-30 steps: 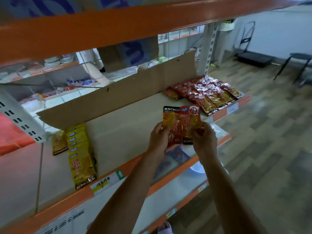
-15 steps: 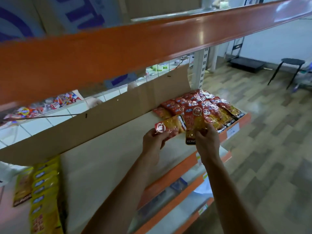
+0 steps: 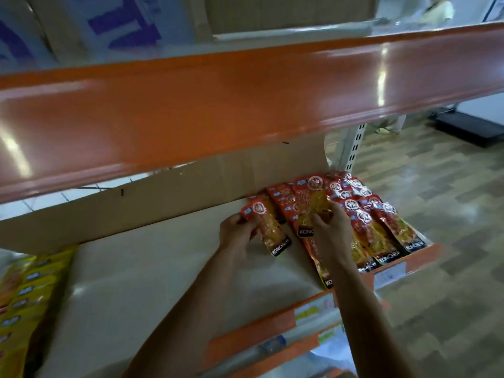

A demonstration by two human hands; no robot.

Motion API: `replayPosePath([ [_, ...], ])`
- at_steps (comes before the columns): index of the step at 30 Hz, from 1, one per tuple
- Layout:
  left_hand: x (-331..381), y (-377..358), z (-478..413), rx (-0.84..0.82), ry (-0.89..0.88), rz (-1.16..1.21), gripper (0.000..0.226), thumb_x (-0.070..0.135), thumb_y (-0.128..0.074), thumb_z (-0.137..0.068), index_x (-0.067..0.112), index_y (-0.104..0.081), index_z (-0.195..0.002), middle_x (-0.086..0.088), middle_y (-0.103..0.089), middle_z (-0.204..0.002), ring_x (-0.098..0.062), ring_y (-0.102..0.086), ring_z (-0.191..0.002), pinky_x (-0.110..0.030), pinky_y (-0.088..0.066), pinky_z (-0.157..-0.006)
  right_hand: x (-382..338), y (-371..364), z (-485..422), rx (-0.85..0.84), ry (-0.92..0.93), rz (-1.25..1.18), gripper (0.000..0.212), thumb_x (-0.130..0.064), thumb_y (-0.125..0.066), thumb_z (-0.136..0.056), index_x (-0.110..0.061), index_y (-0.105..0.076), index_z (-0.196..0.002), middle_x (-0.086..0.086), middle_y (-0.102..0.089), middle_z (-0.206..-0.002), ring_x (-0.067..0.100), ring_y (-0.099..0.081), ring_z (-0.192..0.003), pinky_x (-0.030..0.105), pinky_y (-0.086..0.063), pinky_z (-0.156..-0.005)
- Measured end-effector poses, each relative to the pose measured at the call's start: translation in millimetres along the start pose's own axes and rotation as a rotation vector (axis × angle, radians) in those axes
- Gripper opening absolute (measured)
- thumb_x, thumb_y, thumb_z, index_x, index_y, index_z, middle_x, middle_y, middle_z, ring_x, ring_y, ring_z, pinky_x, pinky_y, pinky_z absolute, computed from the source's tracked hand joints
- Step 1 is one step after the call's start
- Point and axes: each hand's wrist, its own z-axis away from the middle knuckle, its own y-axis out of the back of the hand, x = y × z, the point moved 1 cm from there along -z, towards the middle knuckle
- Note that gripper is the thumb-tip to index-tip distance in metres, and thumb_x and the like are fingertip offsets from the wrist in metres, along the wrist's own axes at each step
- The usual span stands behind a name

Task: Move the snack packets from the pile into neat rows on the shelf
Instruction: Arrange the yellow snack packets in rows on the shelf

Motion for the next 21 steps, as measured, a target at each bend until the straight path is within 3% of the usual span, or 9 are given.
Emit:
replayPosePath([
  [5, -4, -13, -24, 0.146, -0.035, -0.138, 0.031, 0.024, -0.081, -0.073, 0.014, -0.073, -0.101, -0.005, -0.073, -0.093, -0.019, -0.069, -0.082, -0.034, -0.059, -0.076, 10, 6, -27, -0.101, -0.007, -0.05, 0.01, -0.005, -0.059, -0.089, -0.013, -0.057, -0.094, -0.002, -0.062, -0.077, 0.011, -0.057, -0.065, 0.026, -0.046, -0.055],
  [9, -1, -21, -32, 0.247, -0.055, -0.206, 0.026, 0.027, -0.082, -0.071, 0.017, -0.072, -0.093, -0.001, -0.073, -0.085, -0.013, -0.068, -0.074, -0.024, -0.054, -0.064, 16, 9, -43, -0.141, -0.01, -0.015, 0.014, -0.008, -0.059, -0.09, -0.014, -0.058, -0.102, -0.002, -0.063, -0.08, 0.014, -0.059, -0.068, 0.028, -0.048, -0.056],
  [13, 1, -27, -40, 0.273, -0.088, -0.283, 0.027, 0.027, -0.081, -0.072, 0.017, -0.073, -0.096, -0.002, -0.073, -0.089, -0.016, -0.07, -0.079, -0.032, -0.058, -0.079, 21, 10, -54, -0.187, -0.009, 0.01, 0.021, -0.011, -0.06, -0.09, -0.012, -0.058, -0.111, 0.002, -0.064, -0.085, 0.016, -0.061, -0.07, 0.032, -0.051, -0.057],
  [16, 0, -30, -45, 0.27, -0.105, -0.335, 0.027, 0.029, -0.082, -0.072, 0.018, -0.073, -0.095, 0.0, -0.074, -0.088, -0.016, -0.07, -0.08, -0.036, -0.058, -0.08, 24, 10, -58, -0.212, -0.023, -0.001, 0.018, -0.011, -0.059, -0.09, -0.013, -0.058, -0.108, 0.003, -0.064, -0.085, 0.023, -0.064, -0.073, 0.038, -0.053, -0.058],
  [19, 0, -31, -51, 0.286, -0.112, -0.386, 0.025, 0.031, -0.083, -0.07, 0.02, -0.073, -0.091, 0.0, -0.074, -0.086, -0.016, -0.07, -0.079, -0.036, -0.058, -0.079, 25, 9, -62, -0.235, -0.022, -0.007, 0.019, -0.011, -0.059, -0.091, -0.009, -0.057, -0.11, -0.001, -0.061, -0.081, 0.012, -0.058, -0.063, 0.024, -0.046, -0.048],
  [21, 0, -33, -53, 0.299, -0.118, -0.413, 0.025, 0.032, -0.083, -0.071, 0.02, -0.074, -0.091, 0.001, -0.074, -0.086, -0.015, -0.07, -0.078, -0.036, -0.058, -0.079, 25, 8, -63, -0.261, -0.028, -0.025, 0.023, -0.011, -0.059, -0.091, -0.009, -0.056, -0.114, -0.001, -0.062, -0.084, 0.011, -0.06, -0.065, 0.023, -0.048, -0.05],
])
